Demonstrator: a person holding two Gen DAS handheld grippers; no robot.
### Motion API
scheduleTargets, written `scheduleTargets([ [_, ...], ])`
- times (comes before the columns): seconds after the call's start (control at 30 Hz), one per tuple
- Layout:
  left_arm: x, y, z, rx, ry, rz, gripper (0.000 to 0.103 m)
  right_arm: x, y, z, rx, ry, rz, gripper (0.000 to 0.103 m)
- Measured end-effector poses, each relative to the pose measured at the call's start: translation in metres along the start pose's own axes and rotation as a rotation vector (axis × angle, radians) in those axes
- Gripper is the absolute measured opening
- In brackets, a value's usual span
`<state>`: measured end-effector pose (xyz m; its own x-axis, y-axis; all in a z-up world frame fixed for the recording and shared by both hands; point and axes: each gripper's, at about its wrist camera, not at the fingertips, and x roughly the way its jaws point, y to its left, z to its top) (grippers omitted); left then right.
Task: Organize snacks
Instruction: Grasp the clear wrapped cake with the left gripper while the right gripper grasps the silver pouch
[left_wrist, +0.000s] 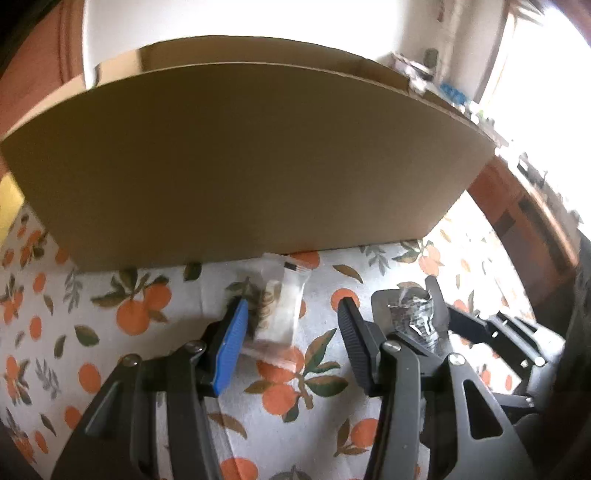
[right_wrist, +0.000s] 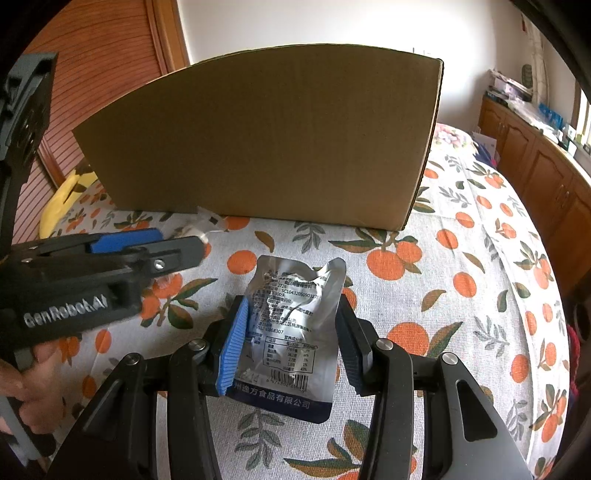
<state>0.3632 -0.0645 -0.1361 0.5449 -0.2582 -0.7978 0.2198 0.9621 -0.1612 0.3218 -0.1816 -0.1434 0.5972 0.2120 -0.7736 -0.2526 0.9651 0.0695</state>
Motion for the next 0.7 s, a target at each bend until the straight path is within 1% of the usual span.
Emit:
scheduleTargets([
  [0.1,0.004,-0.001,0.002,0.035,0.007,0.009,0.046,0.000,0.000,0.000,0.000,0.000,-0.001,0.047],
  [0.13,0.004,-0.002,0.001,0.040,0.008,0.013,0.040,0.000,0.000,0.000,0.000,0.000,0.000,0.047],
  [0.2,0.005,-0.001,0.001,0.057,0.011,0.028,0.032,0.000,0.000,0.000,0.000,0.001,0.000,0.047],
  [0.23,0.005,0.000,-0.001,0.060,0.014,0.031,0.025,0.000,0.000,0.000,0.000,0.001,0.000,0.047],
  [0.3,0.004,0.002,-0.003,0.068,0.013,0.038,0.020,0.000,0.000,0.000,0.000,0.001,-0.001,0.047],
  [0.5,-0.007,0.006,-0.013,0.077,0.010,0.031,0.019,0.000,0.000,0.000,-0.003,0.001,-0.004,0.047],
  [0.6,-0.017,0.008,-0.018,0.081,0.000,0.024,0.019,0.000,0.002,0.000,-0.006,0.001,-0.012,0.047],
  [0.7,-0.026,0.005,-0.017,0.082,-0.017,0.019,0.019,0.000,0.007,0.001,-0.014,0.000,-0.027,0.046],
])
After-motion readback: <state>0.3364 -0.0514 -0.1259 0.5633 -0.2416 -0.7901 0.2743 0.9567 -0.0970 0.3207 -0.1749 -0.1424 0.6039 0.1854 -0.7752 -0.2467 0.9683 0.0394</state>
